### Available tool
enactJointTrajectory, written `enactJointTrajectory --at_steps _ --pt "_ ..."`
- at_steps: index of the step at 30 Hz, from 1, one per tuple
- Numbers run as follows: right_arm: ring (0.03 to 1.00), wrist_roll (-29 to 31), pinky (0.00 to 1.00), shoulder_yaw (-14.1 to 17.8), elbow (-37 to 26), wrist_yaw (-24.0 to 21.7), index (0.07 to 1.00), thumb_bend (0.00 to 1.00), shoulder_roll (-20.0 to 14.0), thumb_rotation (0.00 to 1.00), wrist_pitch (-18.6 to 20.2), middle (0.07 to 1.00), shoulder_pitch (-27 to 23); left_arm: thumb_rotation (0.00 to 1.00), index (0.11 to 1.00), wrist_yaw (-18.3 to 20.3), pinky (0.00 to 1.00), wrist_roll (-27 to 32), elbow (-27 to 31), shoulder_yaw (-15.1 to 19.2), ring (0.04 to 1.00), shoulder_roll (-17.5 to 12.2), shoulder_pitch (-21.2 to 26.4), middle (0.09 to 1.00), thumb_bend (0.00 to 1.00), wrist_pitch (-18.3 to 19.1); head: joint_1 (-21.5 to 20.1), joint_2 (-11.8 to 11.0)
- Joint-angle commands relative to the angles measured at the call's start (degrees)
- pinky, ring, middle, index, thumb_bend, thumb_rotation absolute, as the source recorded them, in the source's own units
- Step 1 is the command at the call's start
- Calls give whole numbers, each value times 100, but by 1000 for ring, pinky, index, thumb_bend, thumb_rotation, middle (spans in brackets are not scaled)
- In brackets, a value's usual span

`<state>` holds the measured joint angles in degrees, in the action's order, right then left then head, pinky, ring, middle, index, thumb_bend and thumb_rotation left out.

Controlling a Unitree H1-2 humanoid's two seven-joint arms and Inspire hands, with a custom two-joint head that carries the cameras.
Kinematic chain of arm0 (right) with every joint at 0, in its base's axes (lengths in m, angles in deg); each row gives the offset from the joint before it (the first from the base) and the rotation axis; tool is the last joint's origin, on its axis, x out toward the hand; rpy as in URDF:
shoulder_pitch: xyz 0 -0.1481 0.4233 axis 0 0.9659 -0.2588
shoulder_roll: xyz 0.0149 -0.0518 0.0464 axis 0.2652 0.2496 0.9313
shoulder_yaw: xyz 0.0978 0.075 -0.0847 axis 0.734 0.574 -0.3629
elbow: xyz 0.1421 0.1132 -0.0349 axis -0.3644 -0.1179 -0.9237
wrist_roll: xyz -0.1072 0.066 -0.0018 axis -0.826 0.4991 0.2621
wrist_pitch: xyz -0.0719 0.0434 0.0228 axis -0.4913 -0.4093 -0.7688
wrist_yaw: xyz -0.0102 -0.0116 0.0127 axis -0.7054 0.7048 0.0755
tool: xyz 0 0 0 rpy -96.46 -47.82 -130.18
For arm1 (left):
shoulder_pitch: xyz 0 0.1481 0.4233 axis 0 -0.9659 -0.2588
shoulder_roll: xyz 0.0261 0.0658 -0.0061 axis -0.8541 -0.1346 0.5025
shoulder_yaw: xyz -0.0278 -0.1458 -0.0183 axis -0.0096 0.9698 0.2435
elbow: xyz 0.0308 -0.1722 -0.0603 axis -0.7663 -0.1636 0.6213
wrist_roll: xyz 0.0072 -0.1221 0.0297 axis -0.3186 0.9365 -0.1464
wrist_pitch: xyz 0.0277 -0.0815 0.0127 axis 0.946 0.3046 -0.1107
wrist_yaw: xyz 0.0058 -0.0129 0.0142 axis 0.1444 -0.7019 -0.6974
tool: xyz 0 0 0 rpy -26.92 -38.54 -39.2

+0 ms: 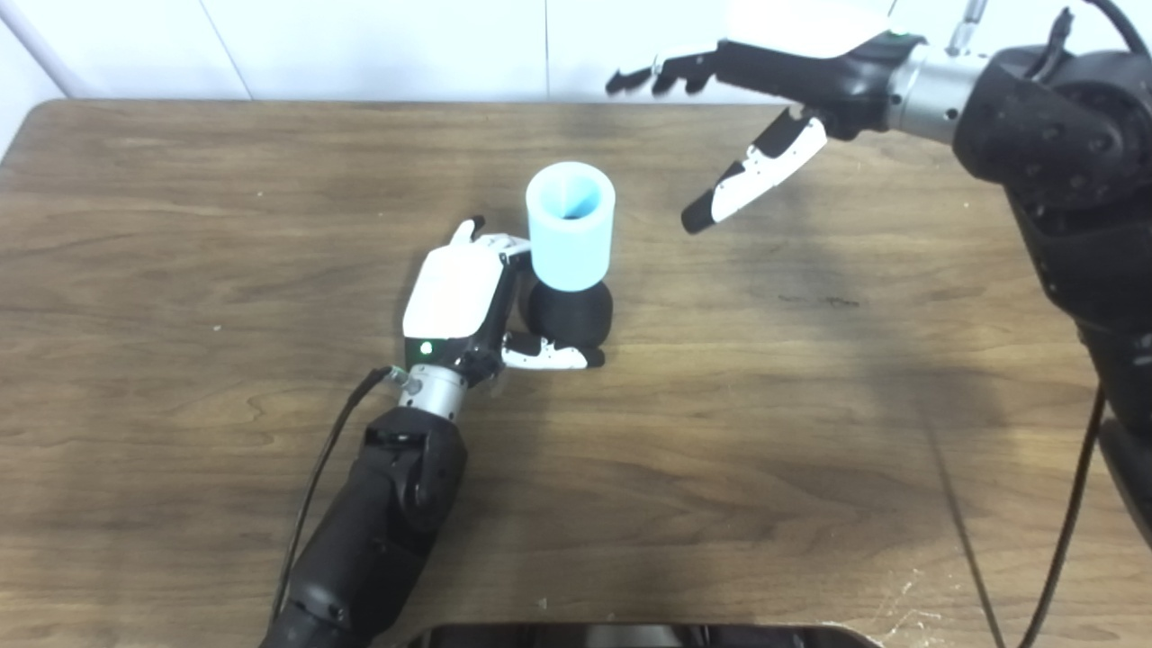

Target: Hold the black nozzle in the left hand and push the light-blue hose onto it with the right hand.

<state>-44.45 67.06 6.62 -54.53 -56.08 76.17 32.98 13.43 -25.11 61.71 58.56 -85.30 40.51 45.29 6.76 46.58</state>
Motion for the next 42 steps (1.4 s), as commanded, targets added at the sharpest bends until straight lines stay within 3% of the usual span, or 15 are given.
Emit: enactJointTrajectory --at_steps 1,5,13,29,34,42 --pt "933 94 838 143 -225 356 939 593 -70 679 -335 949 -42 55 483 -120 949 -196 -100 -73 785 24 110 721 525 -1 25 -29" --pt "956 66 854 155 -320 632 941 574 -11 700 -561 974 240 55 482 -179 948 -240 -207 -126 783 46 120 715 525 16 77 -239" --pt "988 -723 919 95 -50 1645 943 574 238 770 -1570 987 729 54 483 -276 966 -225 -381 -190 793 89 87 714 525 28 89 -746" --pt "1000 -1380 987 -81 38 2016 929 538 341 936 -2218 973 1242 54 483 -818 937 -156 -981 -287 783 38 125 706 525 -172 3 -1494" --pt "987 -1491 965 -110 37 2157 908 534 377 924 -2438 970 1436 53 483 -924 934 -145 -1118 -329 781 14 152 703 525 -193 -11 -1636" --pt "975 -1453 961 -198 -232 2039 918 538 365 925 -2406 961 1705 54 483 -938 932 -153 -1202 -355 779 10 180 703 525 -174 -11 -1710"
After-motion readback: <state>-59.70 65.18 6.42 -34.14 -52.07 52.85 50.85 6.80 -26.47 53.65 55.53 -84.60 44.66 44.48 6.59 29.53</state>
